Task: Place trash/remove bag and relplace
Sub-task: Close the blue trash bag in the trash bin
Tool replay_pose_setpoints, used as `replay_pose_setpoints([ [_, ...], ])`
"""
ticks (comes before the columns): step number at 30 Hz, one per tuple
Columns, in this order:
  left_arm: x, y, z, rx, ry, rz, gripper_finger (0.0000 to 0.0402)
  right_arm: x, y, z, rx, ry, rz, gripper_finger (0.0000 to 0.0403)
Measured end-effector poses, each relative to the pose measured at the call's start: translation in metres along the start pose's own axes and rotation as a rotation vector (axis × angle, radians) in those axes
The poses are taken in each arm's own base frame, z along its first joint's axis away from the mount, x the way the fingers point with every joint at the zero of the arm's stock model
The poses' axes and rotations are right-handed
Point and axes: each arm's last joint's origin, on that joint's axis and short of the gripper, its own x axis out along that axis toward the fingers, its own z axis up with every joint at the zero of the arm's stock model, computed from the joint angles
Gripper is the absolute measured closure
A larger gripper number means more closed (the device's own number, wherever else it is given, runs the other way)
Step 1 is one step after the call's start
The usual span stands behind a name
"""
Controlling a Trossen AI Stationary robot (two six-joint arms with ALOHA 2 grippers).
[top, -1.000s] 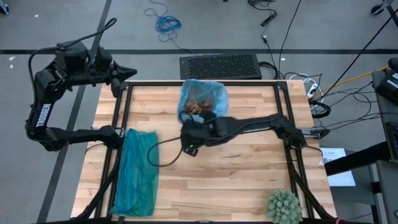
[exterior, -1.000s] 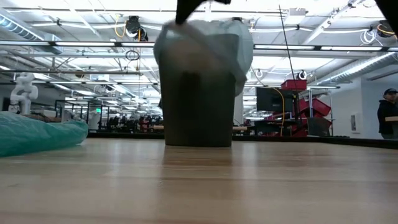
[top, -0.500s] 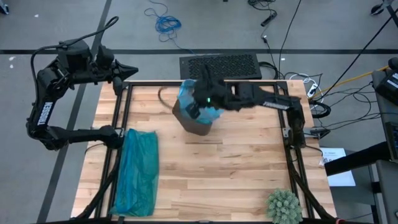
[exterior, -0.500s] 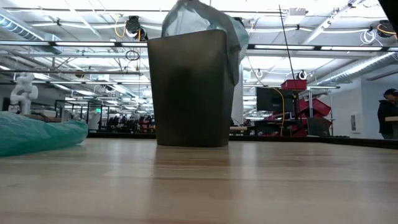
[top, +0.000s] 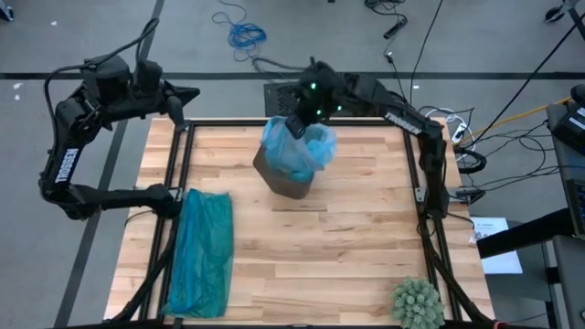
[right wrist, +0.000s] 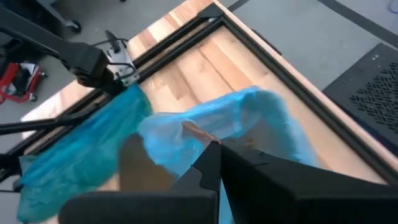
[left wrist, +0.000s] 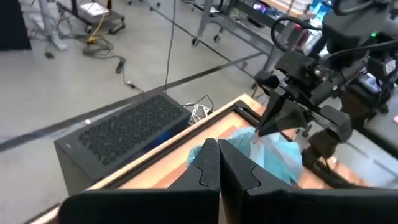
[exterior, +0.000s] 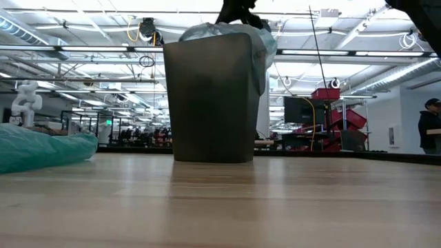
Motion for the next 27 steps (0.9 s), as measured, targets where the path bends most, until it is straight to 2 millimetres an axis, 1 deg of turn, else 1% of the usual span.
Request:
replay_pose_setpoints([
  [3,0.009,0.003,0.001,-0.15,0.003,0.072,0.0402,-0.003,-0.024,0.005,-0.013,0.016,-0.012,0.0403],
  [6,0.02,0.008,0.0,-0.287,0.023,0.167,0.0402,-0.007,-0.042,0.009,-0.018,0.037,0.012,0.0403],
  [8,0.027,0.011,-0.003,-0.347,0.059,0.218,0.0402,-0.01,-0.05,0.01,-0.024,0.053,0.072,0.0403],
  [11,0.04,0.015,-0.01,-0.382,0.133,0.254,0.0402,-0.014,-0.054,0.011,-0.032,0.067,0.188,0.0403],
  [14,0.06,0.021,-0.02,-0.368,0.226,0.27,0.0402,-0.015,-0.053,0.011,-0.03,0.079,0.25,0.0403],
  [18,0.091,0.03,-0.036,-0.356,0.35,0.25,0.0402,-0.013,-0.041,0.006,-0.022,0.117,0.298,0.0403],
  [21,0.11,0.035,-0.039,-0.338,0.348,0.187,0.0402,-0.011,-0.028,0.0,-0.06,0.154,0.35,0.0403],
  [25,0.131,0.047,-0.039,-0.384,0.333,0.042,0.0402,-0.009,-0.015,-0.004,-0.088,0.169,0.384,0.0398],
  [27,0.143,0.055,-0.044,-0.435,0.366,-0.034,0.0402,-0.009,-0.011,-0.004,-0.095,0.169,0.389,0.0394],
])
